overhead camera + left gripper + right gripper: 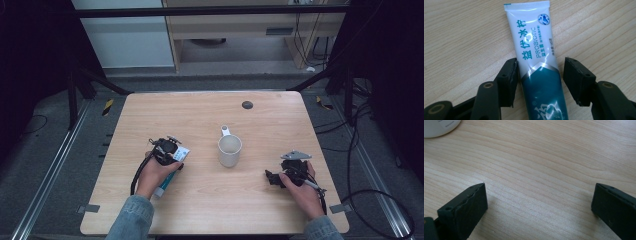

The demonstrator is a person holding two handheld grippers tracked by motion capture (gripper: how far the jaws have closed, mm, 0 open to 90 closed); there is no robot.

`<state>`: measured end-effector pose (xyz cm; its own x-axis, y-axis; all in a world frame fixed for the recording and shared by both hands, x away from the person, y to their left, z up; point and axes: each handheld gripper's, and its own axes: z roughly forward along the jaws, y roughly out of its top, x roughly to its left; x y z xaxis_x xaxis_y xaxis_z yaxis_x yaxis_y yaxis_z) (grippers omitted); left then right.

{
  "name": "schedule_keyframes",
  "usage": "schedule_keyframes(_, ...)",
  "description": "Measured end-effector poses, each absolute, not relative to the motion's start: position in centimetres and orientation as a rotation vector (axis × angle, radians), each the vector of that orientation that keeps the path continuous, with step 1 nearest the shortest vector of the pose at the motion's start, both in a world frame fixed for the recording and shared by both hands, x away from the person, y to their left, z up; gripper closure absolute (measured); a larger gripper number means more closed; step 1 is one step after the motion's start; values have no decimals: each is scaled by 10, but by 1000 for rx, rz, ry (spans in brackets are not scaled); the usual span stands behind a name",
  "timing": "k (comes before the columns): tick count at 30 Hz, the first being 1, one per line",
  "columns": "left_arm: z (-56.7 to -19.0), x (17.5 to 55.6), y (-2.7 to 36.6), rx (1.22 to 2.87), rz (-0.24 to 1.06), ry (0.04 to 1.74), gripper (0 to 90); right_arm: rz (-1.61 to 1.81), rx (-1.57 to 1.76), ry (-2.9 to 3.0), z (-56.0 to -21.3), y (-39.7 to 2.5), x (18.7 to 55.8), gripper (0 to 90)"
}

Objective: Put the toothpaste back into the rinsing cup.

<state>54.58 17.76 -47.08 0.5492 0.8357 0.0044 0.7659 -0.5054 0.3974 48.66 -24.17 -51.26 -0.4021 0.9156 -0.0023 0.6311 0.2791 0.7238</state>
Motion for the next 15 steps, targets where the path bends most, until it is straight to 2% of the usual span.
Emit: schedule_keyframes(15,-470,549,179,2449,257,1326,496,911,1391,2133,-513,-242,487,6)
